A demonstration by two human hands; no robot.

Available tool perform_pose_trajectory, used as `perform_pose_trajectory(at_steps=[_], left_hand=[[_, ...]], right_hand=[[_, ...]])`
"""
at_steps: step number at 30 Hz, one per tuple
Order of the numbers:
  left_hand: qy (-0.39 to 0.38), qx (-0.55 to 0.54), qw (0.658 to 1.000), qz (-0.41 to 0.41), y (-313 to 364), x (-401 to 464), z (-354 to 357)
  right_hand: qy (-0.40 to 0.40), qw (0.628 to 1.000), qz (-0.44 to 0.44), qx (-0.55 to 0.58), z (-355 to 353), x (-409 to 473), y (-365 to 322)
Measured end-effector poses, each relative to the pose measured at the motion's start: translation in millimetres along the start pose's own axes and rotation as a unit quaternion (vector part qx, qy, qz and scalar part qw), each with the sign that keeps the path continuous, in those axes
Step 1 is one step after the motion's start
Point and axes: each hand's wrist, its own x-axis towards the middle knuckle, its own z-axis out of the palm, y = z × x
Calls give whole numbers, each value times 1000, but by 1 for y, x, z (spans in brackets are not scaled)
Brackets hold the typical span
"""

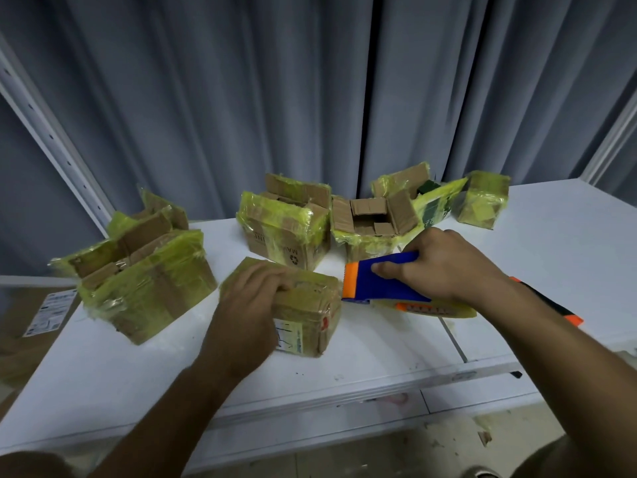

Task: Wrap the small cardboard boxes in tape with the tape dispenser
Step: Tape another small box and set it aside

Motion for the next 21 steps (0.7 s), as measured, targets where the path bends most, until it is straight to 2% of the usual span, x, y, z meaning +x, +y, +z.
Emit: perform_pose_trajectory(at_steps=[2,5,8,13,17,21], left_hand=[[-8,-10,1000,-27,21,-7,7],[-1,11,1000,-20,34,-14,20],[-1,-4,999,-33,24,-7,24],[-50,-44,997,-44,-6,5,11],[-56,-121,989,-68,-16,3,1],[-55,-151,984,-70,-18,0,-2]], right_hand=[[1,1000,0,0,0,1,0],[0,1000,-5,-1,-1,3,-2],[-6,1000,-9,-5,-3,4,-5],[-9,1000,-12,16,-7,4,-7],[-34,995,-9,88,-17,1,-7],[-89,979,-22,181,-26,-7,-10]])
